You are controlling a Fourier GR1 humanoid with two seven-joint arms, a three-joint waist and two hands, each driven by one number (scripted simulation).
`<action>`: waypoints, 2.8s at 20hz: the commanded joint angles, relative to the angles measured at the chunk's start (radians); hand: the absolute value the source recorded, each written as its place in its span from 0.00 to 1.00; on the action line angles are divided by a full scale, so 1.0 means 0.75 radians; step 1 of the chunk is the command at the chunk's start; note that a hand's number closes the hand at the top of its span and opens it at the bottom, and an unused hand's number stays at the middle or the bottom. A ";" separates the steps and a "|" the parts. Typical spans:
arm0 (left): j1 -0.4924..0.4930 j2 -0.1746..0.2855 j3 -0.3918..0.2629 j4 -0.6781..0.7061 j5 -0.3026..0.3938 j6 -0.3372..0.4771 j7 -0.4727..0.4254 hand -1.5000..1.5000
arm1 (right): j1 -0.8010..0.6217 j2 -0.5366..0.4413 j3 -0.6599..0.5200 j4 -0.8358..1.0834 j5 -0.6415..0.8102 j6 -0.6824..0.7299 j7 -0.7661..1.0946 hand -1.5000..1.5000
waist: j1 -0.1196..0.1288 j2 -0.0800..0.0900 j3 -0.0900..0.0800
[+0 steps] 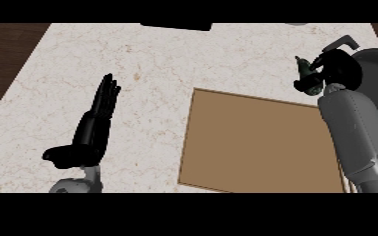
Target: Pick the eggplant from the tray and place it in the pot
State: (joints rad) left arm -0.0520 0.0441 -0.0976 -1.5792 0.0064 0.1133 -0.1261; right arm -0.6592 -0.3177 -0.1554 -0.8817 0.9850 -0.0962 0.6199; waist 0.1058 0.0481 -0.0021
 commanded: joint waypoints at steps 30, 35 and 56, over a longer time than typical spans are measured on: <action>-0.019 -0.033 0.001 0.053 -0.029 0.043 0.005 0.50 | -0.689 -0.232 -0.090 0.733 0.831 -0.309 1.011 1.00 | -0.040 -0.024 0.004; -0.014 -0.017 0.025 0.042 -0.017 0.037 -0.001 0.50 | -0.613 -0.294 -0.151 0.760 0.834 -0.361 0.961 1.00 | -0.072 -0.034 0.004; 0.038 -0.004 0.040 -0.019 -0.004 0.029 0.037 0.50 | -0.248 -0.325 -0.627 0.902 0.440 -0.616 0.719 0.00 | -0.101 -0.044 0.007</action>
State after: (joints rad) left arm -0.0275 0.0376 -0.0729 -1.5895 -0.0034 0.1407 -0.1031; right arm -0.8942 -0.5659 -0.5591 -0.2195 1.3751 -0.5008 1.0580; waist 0.0367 0.0170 0.0029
